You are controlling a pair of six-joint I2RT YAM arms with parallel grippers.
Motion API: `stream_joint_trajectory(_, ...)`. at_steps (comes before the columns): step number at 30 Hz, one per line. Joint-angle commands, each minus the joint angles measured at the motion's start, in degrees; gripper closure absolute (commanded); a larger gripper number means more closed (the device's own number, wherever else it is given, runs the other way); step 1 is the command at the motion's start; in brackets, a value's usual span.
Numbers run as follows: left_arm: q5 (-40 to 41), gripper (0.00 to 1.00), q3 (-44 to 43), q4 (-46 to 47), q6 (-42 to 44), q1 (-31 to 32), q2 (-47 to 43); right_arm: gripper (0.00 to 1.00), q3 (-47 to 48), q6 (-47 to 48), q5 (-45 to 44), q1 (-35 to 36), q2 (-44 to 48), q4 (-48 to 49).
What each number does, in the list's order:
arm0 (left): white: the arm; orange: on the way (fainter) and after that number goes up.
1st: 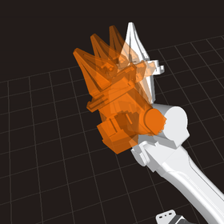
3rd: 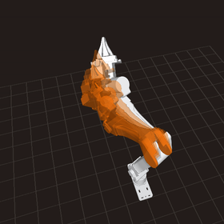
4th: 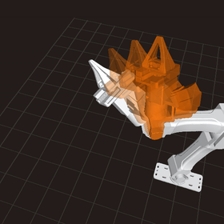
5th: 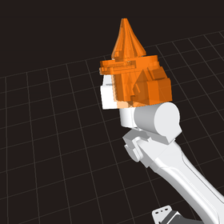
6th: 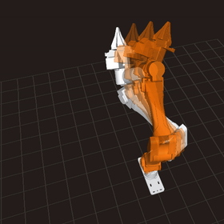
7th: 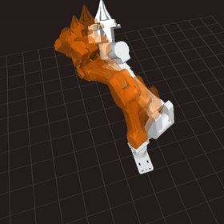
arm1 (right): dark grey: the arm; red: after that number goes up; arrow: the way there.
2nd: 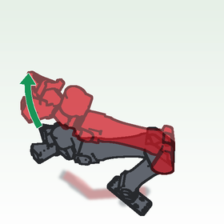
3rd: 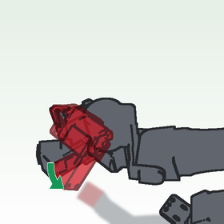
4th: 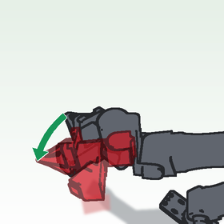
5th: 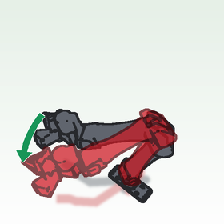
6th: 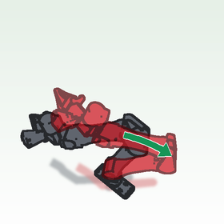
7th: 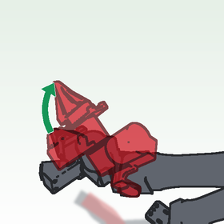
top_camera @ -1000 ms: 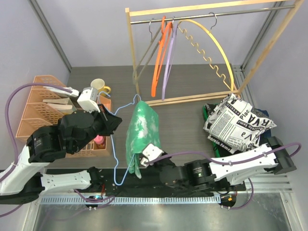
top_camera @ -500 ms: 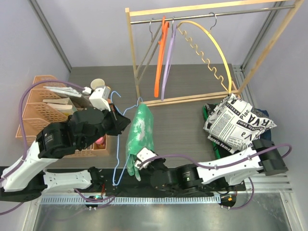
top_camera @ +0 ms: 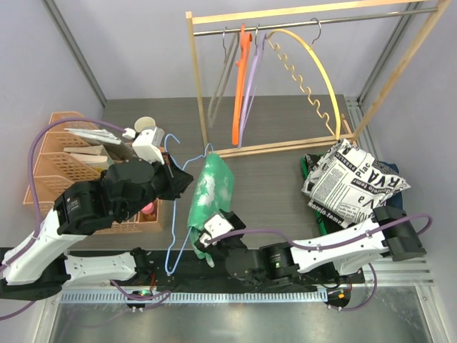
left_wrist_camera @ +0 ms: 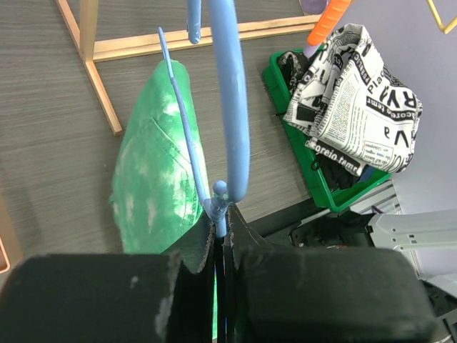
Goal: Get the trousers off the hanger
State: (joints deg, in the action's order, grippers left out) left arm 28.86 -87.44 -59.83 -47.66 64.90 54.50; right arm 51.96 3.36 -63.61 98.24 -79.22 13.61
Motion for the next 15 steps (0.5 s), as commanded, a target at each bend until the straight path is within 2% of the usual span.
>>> stream_joint_trajectory(1,1.6,1.0,-2.6,8.8,0.2,-0.1,-1.3,0.23,-0.6,-1.1,2.3,-0.2,4.5,5.3)
stream_joint_trajectory(7,0.3,1.0,-2.4,9.5,-0.1,-0.1,-1.4,0.23,-0.5,0.5,-2.5,-1.6,3.9,6.5)
stream_joint_trajectory(10,-0.2,1.0,-2.7,9.6,-0.3,-0.1,-1.3,0.29,-0.6,3.0,-5.5,-3.0,3.4,9.1)
stream_joint_trajectory(12,-0.7,1.0,-2.6,9.7,-0.7,-0.1,-1.4,0.42,-1.0,3.9,-7.3,-4.2,3.2,12.5)
stream_joint_trajectory(15,-1.8,1.0,-2.4,9.9,-1.3,-0.1,-1.5,0.43,-3.5,8.5,-7.2,-5.4,2.5,20.9)
